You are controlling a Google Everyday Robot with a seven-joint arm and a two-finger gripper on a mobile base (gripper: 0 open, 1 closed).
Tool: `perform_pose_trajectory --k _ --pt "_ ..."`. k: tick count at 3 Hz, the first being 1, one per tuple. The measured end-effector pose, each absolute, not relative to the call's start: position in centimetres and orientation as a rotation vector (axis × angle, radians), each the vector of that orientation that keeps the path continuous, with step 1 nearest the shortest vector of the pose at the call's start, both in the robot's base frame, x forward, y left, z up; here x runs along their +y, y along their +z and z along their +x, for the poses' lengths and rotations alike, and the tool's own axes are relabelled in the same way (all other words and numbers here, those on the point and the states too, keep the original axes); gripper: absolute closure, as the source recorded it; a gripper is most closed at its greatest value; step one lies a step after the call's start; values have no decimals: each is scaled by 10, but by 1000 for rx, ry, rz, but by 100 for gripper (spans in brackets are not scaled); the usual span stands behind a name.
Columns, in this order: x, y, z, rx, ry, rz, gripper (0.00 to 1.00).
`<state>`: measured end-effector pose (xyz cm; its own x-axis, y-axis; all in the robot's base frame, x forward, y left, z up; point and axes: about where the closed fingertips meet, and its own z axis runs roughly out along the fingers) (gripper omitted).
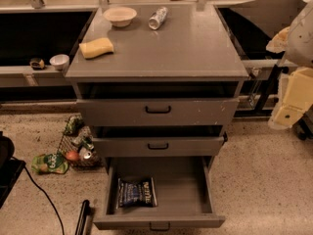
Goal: Pick blue chip bag from bottom drawer and place on counter
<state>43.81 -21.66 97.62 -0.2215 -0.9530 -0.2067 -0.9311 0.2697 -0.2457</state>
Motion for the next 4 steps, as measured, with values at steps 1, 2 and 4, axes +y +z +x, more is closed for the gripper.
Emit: perform_pose_trajectory --k 1,2,4 --pt "-217 976 438 2232 -98 -1725 0" --pt "-203 950 442 2193 -13 -1736 0" --pt "-123 832 438 2071 278 -1734 0"
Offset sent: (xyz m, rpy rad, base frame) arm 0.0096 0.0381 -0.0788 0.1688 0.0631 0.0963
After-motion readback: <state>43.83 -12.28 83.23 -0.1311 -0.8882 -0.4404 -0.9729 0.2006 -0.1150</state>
